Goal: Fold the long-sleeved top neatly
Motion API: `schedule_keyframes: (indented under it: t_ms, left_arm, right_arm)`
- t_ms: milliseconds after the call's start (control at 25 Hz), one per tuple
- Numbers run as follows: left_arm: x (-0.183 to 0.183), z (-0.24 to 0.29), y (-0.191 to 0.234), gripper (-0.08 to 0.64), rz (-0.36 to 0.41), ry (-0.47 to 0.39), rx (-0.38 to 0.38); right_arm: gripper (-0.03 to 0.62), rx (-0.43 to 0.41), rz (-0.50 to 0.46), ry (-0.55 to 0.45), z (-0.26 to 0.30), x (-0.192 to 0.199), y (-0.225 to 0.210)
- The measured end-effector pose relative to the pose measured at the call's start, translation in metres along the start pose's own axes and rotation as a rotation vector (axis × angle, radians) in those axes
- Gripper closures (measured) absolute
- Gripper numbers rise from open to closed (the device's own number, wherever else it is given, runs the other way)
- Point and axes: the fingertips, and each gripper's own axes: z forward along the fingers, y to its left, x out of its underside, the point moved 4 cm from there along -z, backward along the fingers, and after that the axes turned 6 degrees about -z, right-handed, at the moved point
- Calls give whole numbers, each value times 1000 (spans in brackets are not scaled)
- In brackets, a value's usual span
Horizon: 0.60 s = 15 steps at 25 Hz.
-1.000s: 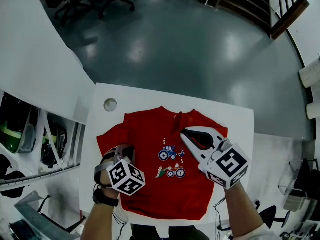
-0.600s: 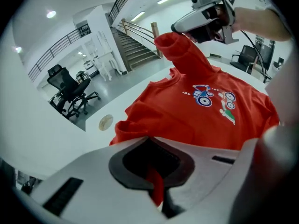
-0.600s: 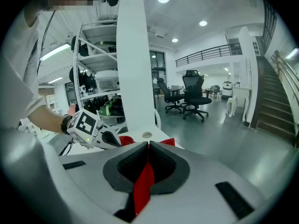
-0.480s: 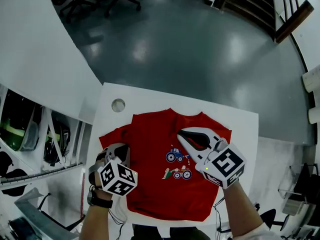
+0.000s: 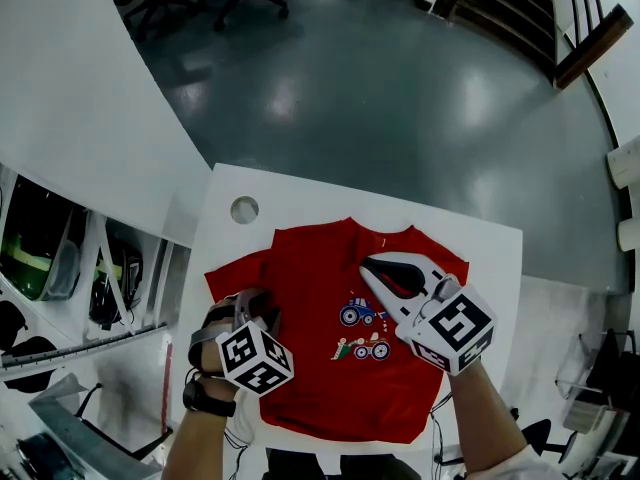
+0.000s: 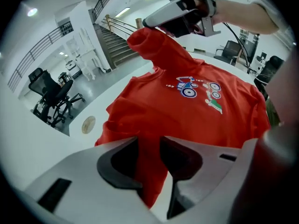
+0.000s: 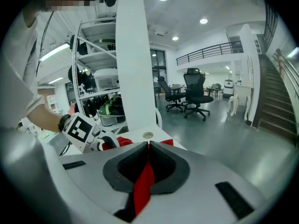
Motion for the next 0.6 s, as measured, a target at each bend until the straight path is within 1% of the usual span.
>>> schedule_keyframes:
  t_ms: [80, 160, 200, 280, 360, 480, 600]
  left_arm:
    - [0, 3, -4, 427, 31, 20, 1]
    - [0, 4, -8, 484, 51, 28, 11]
    - [0, 5, -9, 508, 49, 25, 16]
    - [2, 3, -7, 529, 23, 12, 26]
    - [3, -2, -2, 535, -3, -2, 28]
    - [6, -12, 11, 536, -46, -20, 7]
    - [12, -20, 25, 540, -91, -34, -31]
  right_arm:
    - [566, 0, 2, 1, 1, 1, 0]
    - [566, -2, 2, 3, 3, 1, 2]
    - [566, -3, 2, 4, 4, 1, 2]
    - [566, -4, -1, 7, 6, 1, 3]
    - [566, -6, -4, 9, 6, 0, 4]
    - [566, -13, -13, 16, 8, 0, 5]
    - [566, -25, -28, 34, 15, 2, 9]
